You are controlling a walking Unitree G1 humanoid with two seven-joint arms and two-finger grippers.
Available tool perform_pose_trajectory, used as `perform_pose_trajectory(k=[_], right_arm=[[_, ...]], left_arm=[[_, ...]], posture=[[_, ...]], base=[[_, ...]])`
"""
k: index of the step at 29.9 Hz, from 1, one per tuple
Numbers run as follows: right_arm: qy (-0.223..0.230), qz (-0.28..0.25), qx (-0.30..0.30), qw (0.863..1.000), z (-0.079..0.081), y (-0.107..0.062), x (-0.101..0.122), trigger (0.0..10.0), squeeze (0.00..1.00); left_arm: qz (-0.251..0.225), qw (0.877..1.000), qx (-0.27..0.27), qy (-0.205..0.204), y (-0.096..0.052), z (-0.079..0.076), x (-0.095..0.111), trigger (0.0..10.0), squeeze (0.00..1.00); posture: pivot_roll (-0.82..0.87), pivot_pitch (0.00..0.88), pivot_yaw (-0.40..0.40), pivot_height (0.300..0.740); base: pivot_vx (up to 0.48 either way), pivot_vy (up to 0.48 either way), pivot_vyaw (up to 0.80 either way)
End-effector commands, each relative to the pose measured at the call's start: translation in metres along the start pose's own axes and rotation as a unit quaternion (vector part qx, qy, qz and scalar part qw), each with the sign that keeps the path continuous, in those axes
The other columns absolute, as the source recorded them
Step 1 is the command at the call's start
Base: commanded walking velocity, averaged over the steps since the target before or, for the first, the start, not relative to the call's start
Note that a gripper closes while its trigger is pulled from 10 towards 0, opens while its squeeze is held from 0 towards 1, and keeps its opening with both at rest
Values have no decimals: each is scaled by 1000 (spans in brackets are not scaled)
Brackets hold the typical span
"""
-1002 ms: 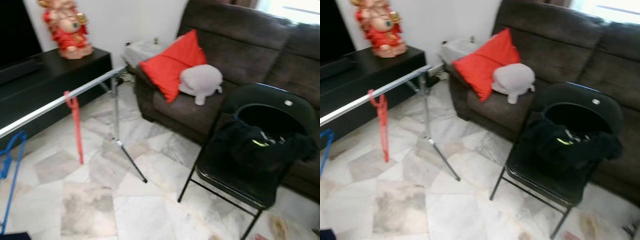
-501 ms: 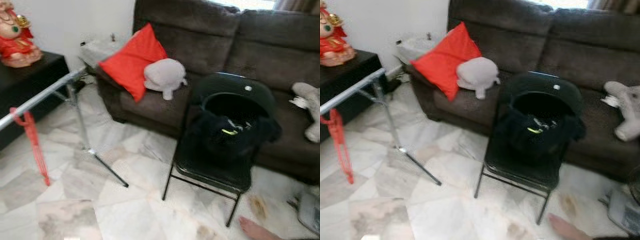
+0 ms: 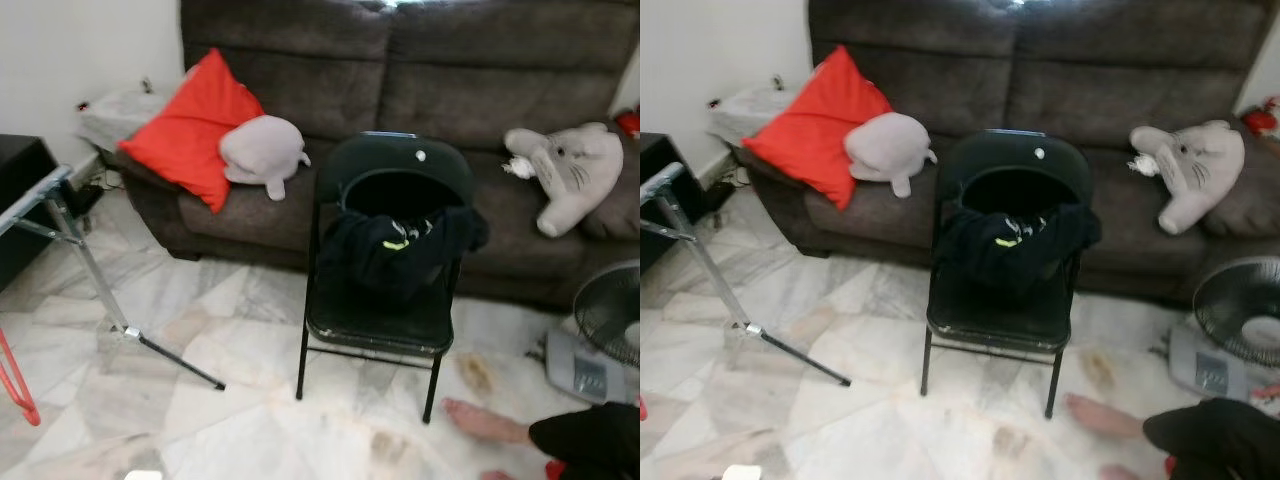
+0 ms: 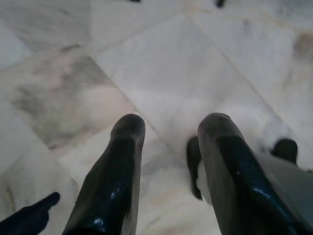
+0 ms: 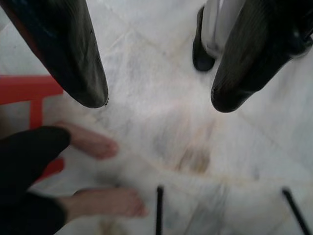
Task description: Hang hanger
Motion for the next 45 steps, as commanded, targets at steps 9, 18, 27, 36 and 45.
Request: perform_pose_trajectory(k=[9,18,27,36,45], right_arm=[[7,-1,8,1000,8,-1,-2,10000,0],[4,-5,11,1000,9,-1,0,10000,0],[6,-8,12,1000,11,0,2,10000,0],[9,-20,15,1000,14,1,10,10000,0],[5,-31,22,999,17,3,18,10000,0]], left_arm=[[41,999,10,-7,-7,8,-25,10000,0],[37,999,7,-5,-5,8,-21,10000,0],[26,1000,2,-4,-2,4,-11,10000,0],[24,1000,1,-5,-2,3,-11,10000,0],[27,1000,3,-7,-4,6,-14,10000,0]], posture=[[47,51,8,740],[44,33,14,740],[42,31,18,740],[43,38,18,740],[43,42,16,740]], base=[[63,0,0],[295,0,0],[295,0,0],[298,0,0],[299,0,0]])
Point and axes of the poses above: a point about 5 cm out from each wrist's last joint towards the gripper, its own y axis pointing out of the wrist towards the gripper, its own x axis along the axis of the wrist's last joint, z = x × y, the point moved 6 cm from there along y, pointing out of the wrist towards the gripper, and after that the axes turned 1 degree about -y, right-handed, at the moved point
